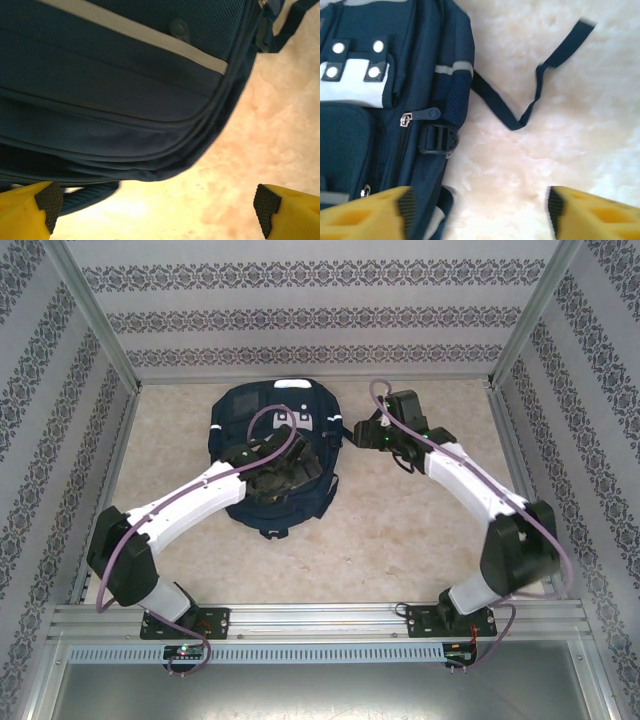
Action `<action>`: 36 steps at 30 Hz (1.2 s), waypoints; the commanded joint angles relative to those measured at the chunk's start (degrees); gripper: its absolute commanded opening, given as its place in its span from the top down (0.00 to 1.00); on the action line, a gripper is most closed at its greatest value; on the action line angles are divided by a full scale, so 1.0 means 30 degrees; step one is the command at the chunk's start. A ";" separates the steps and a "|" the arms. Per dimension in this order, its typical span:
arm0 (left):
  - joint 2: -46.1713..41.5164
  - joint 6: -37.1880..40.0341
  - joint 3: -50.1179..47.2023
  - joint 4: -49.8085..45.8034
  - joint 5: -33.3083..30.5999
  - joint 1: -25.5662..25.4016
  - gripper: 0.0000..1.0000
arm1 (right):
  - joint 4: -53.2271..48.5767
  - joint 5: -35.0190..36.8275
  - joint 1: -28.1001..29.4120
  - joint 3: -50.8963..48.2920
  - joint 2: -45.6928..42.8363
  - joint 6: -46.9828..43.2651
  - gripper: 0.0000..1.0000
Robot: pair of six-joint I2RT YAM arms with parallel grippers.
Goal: Pack the student bag
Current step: Reset both arms
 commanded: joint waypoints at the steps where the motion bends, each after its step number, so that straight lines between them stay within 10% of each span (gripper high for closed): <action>1: -0.2109 0.4055 0.0373 -0.2522 -0.2500 0.1645 0.00 | 0.0052 0.2328 -0.0442 -0.1641 -0.1946 -0.0074 0.02; 8: -0.5679 0.8537 -0.2520 -0.0735 -0.5875 0.7910 0.00 | 0.3413 0.3747 -0.2253 -0.5776 -0.5636 -0.0788 0.02; 17: -0.5988 1.3819 -1.0674 1.0321 -0.7407 1.2458 0.00 | 0.9723 0.7858 -0.2996 -1.1347 -0.6172 -0.5203 0.02; 28: -0.1819 1.8631 -1.4599 2.2986 -0.5588 1.2657 0.00 | 1.6227 0.6888 -0.4174 -1.2058 -0.1171 -0.6674 0.02; 36: 0.0013 2.1058 -1.5612 2.7167 -0.1322 1.2569 0.00 | 2.3070 0.1864 -0.6552 -1.5175 -0.0075 -0.5901 0.02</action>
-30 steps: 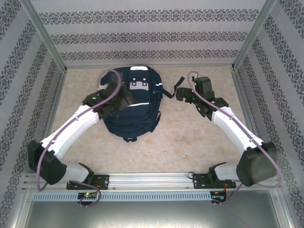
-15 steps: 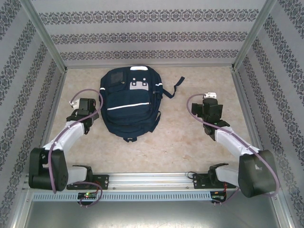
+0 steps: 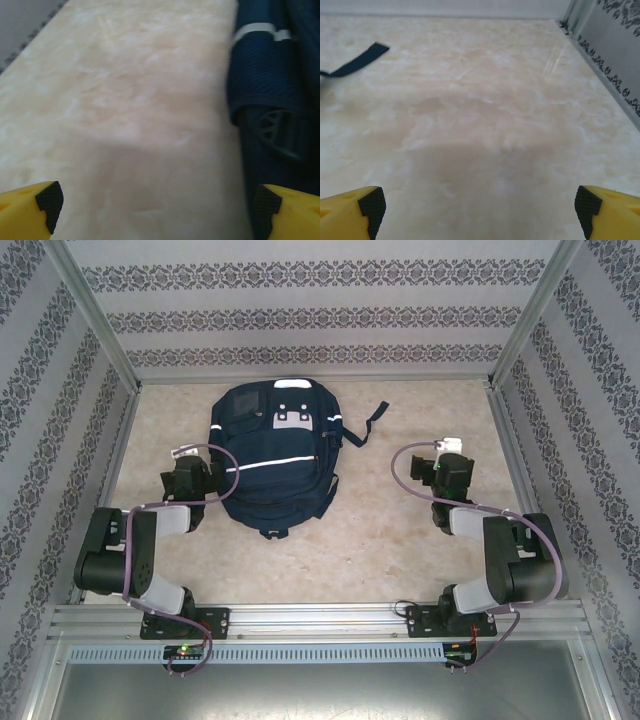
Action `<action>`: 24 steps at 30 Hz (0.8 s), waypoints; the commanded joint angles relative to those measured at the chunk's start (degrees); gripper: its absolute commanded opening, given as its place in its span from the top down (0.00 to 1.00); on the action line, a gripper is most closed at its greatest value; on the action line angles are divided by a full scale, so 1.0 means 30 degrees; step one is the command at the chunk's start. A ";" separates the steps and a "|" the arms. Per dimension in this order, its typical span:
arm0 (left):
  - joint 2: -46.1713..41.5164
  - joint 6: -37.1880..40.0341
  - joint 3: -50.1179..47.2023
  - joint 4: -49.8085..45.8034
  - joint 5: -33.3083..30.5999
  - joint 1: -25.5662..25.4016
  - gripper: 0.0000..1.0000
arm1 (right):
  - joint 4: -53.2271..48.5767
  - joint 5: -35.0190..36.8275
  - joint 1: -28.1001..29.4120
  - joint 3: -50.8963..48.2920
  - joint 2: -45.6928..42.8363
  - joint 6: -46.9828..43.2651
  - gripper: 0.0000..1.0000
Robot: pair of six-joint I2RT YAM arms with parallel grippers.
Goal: Pack the student bag
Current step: Reset both arms
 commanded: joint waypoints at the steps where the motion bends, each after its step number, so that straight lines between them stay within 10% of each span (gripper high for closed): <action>1: 0.0112 0.1746 -0.0633 0.3611 0.2684 -0.0013 0.00 | 0.5179 -0.2760 -0.0338 -0.1292 0.1166 0.0132 0.02; 4: 0.1276 0.2103 -0.2077 0.7659 0.3167 0.0023 0.00 | 0.3828 -0.2975 -0.0352 -0.0946 0.0751 0.0063 0.02; 24: 0.0807 0.1860 -0.1659 0.5920 0.3518 0.0188 0.01 | 0.3939 -0.2857 -0.0191 -0.0921 0.0812 -0.0137 0.02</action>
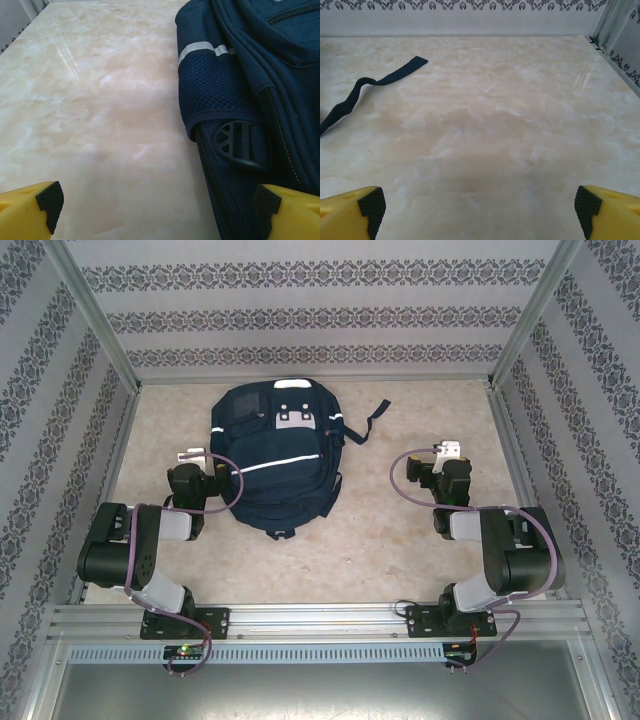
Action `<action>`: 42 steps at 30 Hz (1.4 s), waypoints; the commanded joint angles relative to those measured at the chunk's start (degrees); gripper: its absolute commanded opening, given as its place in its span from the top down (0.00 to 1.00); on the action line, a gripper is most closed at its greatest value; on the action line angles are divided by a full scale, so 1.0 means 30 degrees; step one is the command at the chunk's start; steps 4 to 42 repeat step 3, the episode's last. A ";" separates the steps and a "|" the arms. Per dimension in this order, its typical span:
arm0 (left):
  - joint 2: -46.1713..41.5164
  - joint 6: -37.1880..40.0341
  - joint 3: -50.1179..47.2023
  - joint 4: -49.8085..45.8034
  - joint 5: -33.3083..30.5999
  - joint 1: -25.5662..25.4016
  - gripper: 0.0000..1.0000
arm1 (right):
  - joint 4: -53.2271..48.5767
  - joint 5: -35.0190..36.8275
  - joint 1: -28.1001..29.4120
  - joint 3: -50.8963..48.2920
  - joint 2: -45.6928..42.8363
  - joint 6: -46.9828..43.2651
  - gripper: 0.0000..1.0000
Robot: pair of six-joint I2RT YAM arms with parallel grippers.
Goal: Pack the student bag
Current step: Reset both arms
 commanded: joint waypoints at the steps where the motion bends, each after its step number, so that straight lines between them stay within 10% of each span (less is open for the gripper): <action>1: -0.0006 0.0191 -0.0003 0.1305 0.1035 0.0040 0.00 | 0.0676 -0.0278 0.0210 0.0048 -0.0099 -0.0037 0.02; 42: 0.0019 0.0191 0.0001 0.1335 0.1024 0.0045 0.00 | 0.0681 -0.0281 0.0199 0.0046 -0.0098 -0.0001 0.02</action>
